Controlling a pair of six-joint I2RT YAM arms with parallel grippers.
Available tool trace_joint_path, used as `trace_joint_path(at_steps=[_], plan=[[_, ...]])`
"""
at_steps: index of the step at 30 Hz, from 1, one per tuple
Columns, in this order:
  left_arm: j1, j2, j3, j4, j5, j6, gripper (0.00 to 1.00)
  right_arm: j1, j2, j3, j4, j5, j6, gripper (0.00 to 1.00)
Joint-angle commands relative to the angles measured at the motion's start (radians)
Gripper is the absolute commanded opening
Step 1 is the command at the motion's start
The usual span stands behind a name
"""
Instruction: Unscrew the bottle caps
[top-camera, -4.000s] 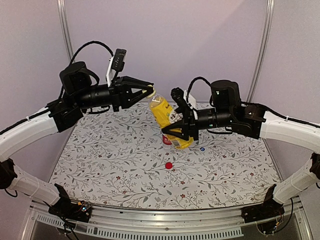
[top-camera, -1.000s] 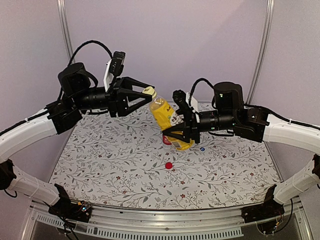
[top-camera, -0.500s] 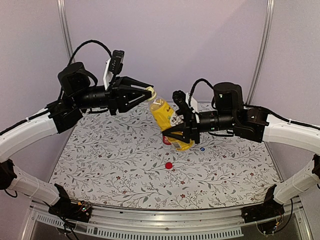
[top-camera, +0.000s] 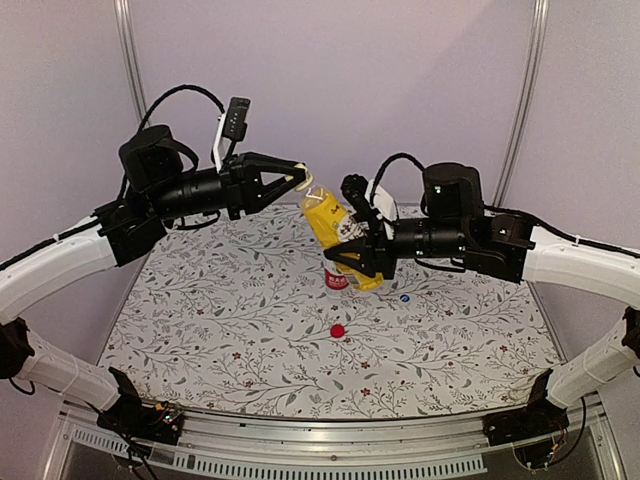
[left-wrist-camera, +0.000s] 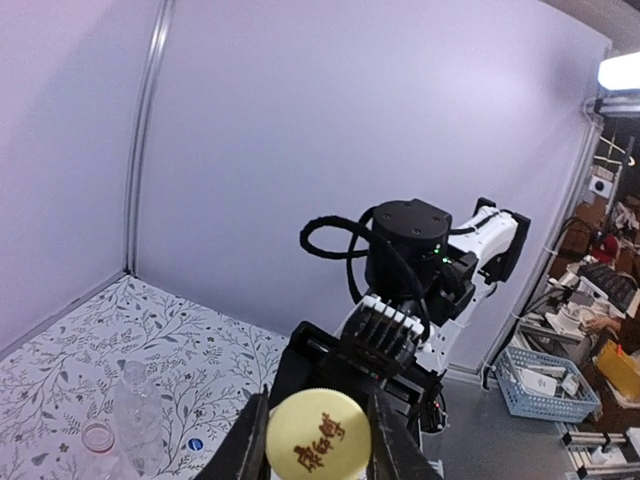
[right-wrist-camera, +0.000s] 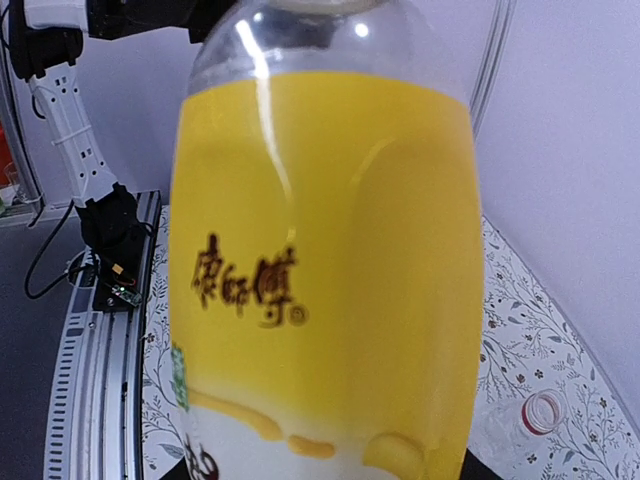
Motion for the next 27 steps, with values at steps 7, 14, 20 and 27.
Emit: trace_joint_path(at_steps=[7,14,20,27], plan=[[-0.018,-0.014,0.053,-0.128,-0.403,-0.238,0.13,-0.009,0.069,0.052,-0.080,0.351,0.006,0.35],[-0.013,-0.069,0.021,-0.142,-0.544,-0.241,0.14,-0.008,0.049,0.021,-0.057,0.342,0.004,0.35],[-0.013,-0.128,-0.128,-0.129,-0.682,-0.131,0.18,-0.013,-0.019,-0.032,-0.007,0.253,0.022,0.35],[-0.023,-0.166,-0.387,-0.015,-0.760,-0.041,0.17,-0.041,-0.070,-0.048,-0.002,0.230,0.043,0.35]])
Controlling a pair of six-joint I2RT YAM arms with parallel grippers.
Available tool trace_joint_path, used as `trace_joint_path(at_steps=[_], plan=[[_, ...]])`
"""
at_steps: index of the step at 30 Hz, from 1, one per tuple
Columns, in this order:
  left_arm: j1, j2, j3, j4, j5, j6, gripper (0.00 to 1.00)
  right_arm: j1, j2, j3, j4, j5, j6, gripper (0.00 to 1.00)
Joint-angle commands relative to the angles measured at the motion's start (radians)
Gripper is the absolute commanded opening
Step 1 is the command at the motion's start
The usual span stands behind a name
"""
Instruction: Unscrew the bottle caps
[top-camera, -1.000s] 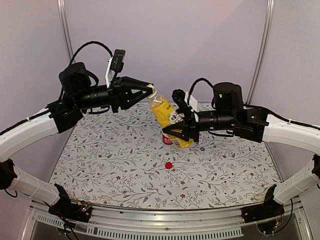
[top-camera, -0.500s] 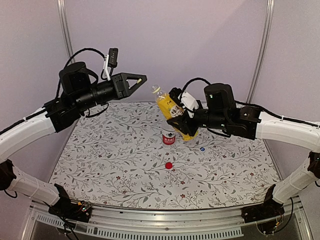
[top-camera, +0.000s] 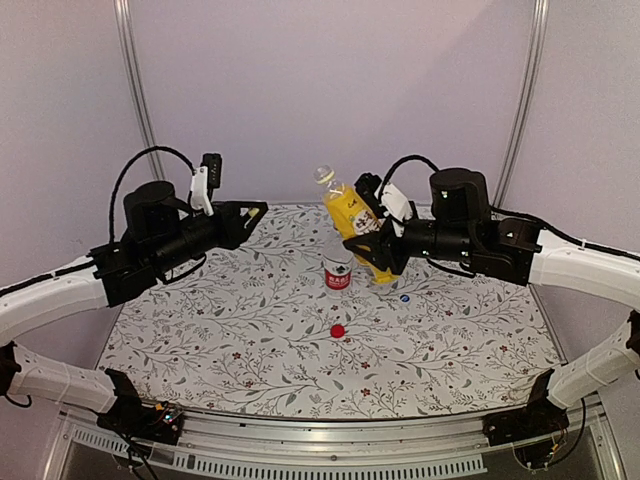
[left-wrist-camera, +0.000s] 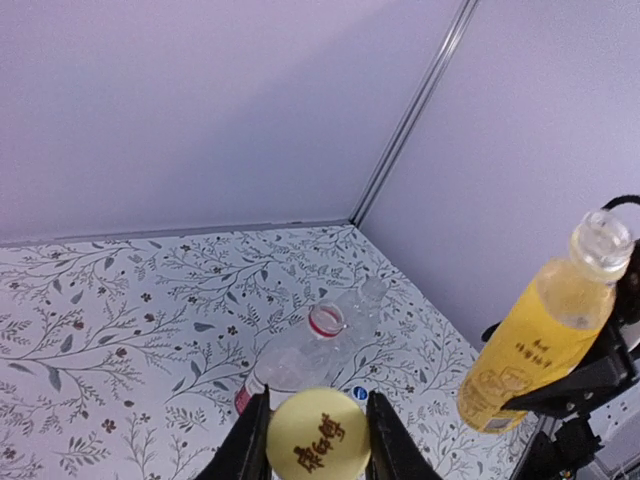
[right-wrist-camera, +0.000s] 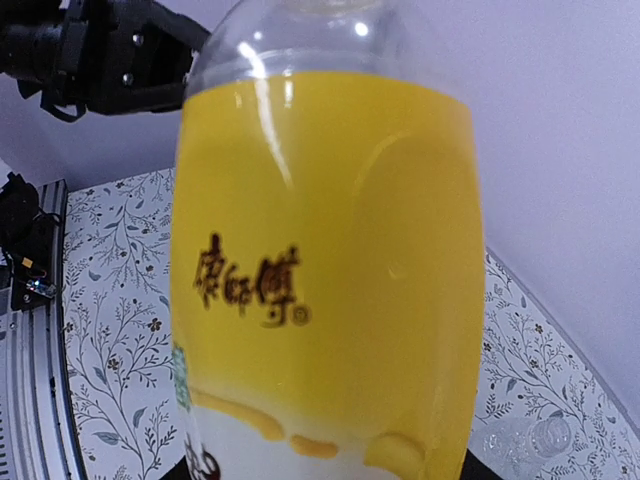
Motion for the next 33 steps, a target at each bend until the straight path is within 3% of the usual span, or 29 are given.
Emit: trace_joint_path(at_steps=[1,11,22,33], plan=[[-0.018,0.002,-0.137,0.077,-0.069,0.086,0.16,-0.024,-0.051,-0.009,0.043,-0.032,0.031,0.35],[-0.147,0.188,-0.400,0.318,-0.106,0.114,0.15,-0.053,-0.055,0.000,0.059,-0.039,0.054,0.36],[-0.210,0.526,-0.318,0.347,-0.031,0.151,0.15,-0.055,-0.027,0.006,0.040,-0.048,0.068,0.36],[-0.244,0.662,-0.261,0.323,-0.035,0.163,0.16,-0.056,-0.044,-0.025,0.041,-0.036,0.072,0.36]])
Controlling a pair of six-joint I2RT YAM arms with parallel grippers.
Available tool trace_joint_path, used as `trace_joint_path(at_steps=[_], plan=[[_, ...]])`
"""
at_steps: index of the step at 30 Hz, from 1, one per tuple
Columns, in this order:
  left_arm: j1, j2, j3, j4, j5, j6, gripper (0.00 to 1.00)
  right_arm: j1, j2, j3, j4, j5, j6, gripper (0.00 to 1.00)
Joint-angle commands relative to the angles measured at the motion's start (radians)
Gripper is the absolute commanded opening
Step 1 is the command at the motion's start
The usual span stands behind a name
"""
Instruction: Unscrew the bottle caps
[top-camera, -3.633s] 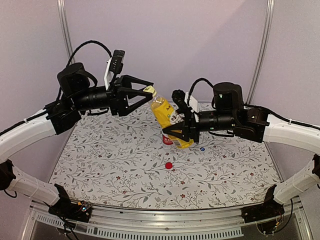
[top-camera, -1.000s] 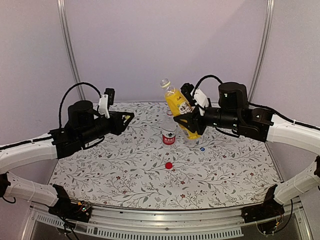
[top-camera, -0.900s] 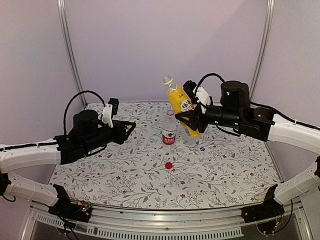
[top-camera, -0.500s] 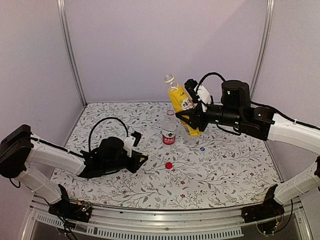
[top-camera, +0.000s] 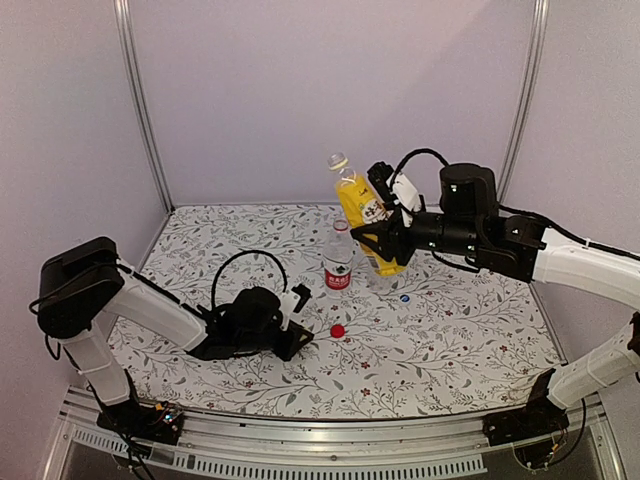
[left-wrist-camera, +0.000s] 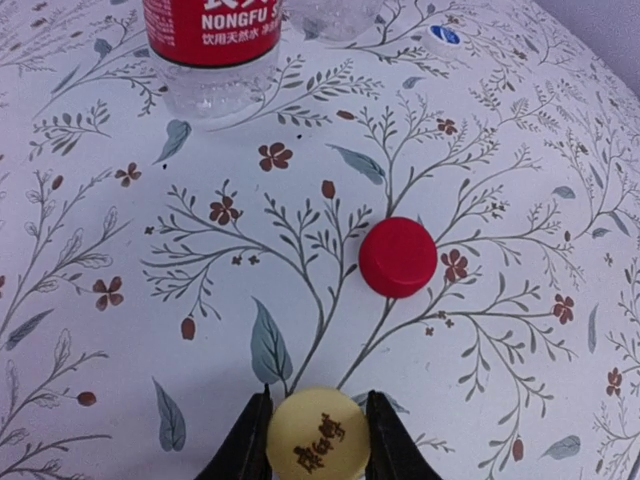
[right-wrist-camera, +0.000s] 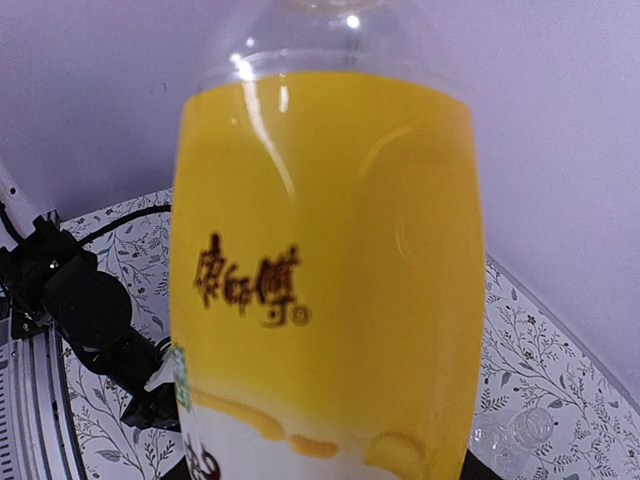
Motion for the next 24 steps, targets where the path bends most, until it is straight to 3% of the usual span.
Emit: trace_joint_path(at_steps=[1,7,11,24], plan=[[-0.024,0.046,0.028,0.007,0.002,0.017,0.15,-0.006,-0.016,-0.018,0.012,-0.006,0.011,0.36],[-0.040,0.067,0.038,-0.021,-0.032,0.013,0.15,-0.005,-0.020,-0.029,0.020,-0.007,0.013,0.36],[-0.046,0.064,0.038,-0.049,-0.056,0.009,0.21,-0.006,-0.020,-0.032,0.021,-0.008,0.013,0.36],[-0.047,-0.020,0.041,-0.120,-0.101,0.010,0.65,-0.006,-0.008,-0.028,0.021,-0.017,0.017,0.36]])
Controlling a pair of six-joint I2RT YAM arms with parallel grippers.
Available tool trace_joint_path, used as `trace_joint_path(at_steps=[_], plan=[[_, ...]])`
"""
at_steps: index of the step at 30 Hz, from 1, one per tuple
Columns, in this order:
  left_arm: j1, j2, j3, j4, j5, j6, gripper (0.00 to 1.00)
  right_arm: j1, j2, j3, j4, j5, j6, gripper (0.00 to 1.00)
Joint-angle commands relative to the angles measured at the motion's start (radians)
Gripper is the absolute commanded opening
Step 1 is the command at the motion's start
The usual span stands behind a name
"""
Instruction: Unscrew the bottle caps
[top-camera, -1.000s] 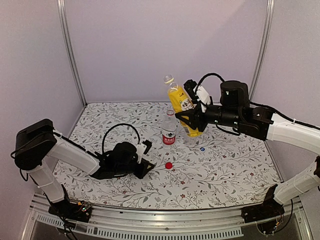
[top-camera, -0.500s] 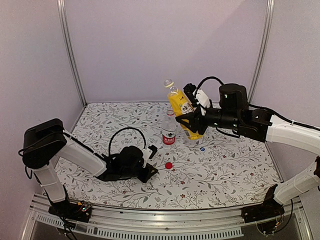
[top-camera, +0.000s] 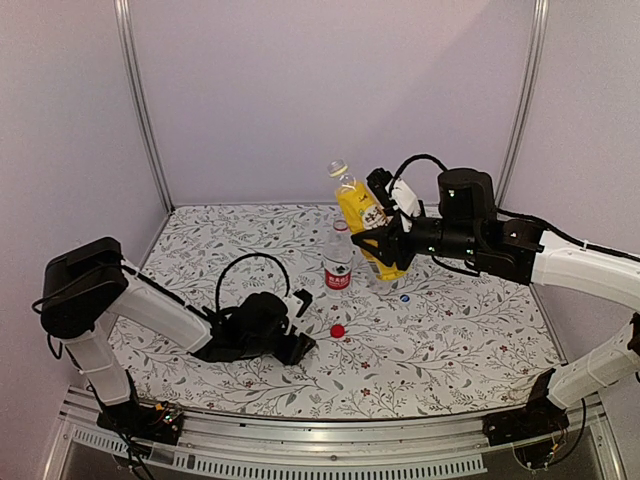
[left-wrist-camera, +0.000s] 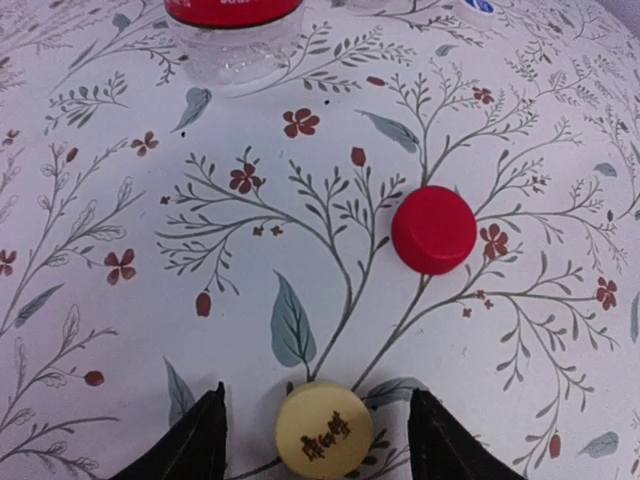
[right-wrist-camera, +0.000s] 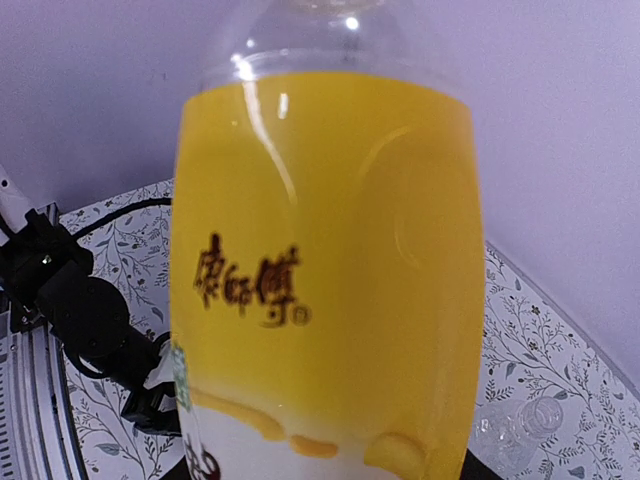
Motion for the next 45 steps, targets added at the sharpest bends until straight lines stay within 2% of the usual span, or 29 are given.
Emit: trace_joint_path(at_steps=[1,7,11,14,17,22,26,35,41,45], plan=[[-0.014,-0.064,0.011,-0.050,-0.010,0.006,0.68,-0.005,-0.007,-0.003,0.021,-0.018,0.014,0.36],[-0.013,-0.248,-0.006,-0.092,0.008,0.047,0.81,-0.004,-0.005,-0.011,0.019,-0.025,0.017,0.36],[-0.011,-0.467,-0.019,-0.100,0.058,0.087,0.99,-0.005,0.000,-0.015,0.020,-0.067,0.020,0.36],[-0.005,-0.638,-0.001,-0.109,0.101,0.100,1.00,-0.005,0.010,-0.014,0.024,-0.125,0.009,0.36],[0.013,-0.719,0.069,-0.162,0.155,0.101,1.00,-0.005,0.030,-0.006,0.021,-0.198,-0.005,0.36],[0.025,-0.723,0.250,-0.292,0.209,0.096,1.00,0.008,0.073,0.019,0.024,-0.344,-0.017,0.38],[0.041,-0.706,0.345,-0.321,0.244,0.055,1.00,0.050,0.101,0.046,0.019,-0.383,-0.048,0.38],[0.077,-0.661,0.429,-0.372,0.256,-0.035,0.87,0.078,0.127,0.068,0.037,-0.408,-0.051,0.38],[0.081,-0.623,0.454,-0.372,0.324,-0.052,0.74,0.081,0.119,0.066,0.050,-0.408,-0.049,0.38],[0.082,-0.604,0.463,-0.372,0.349,-0.058,0.60,0.082,0.120,0.064,0.049,-0.402,-0.049,0.38]])
